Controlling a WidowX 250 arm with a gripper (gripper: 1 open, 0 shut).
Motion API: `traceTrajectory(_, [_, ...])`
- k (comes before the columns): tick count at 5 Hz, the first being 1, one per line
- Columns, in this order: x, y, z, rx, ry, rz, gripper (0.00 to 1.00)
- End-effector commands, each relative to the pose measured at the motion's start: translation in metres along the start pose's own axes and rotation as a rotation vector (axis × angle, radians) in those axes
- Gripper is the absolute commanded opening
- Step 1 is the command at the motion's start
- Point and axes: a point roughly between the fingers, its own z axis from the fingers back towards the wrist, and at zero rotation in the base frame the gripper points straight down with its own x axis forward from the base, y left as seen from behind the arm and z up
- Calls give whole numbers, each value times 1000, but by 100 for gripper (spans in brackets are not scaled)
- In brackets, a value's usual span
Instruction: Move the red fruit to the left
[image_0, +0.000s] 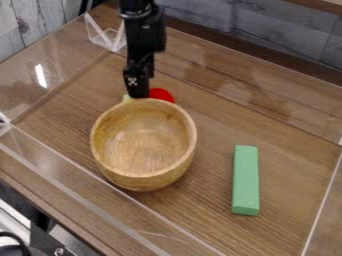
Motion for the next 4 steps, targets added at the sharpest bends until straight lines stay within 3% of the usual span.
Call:
traceTrajectory(1, [2, 0, -1, 36, -12, -41, 100])
traceTrajectory(2, [-3, 1, -9, 25, -29, -24, 100])
traceTrajectory(4, [3, 12, -13, -14, -64, -20, 100])
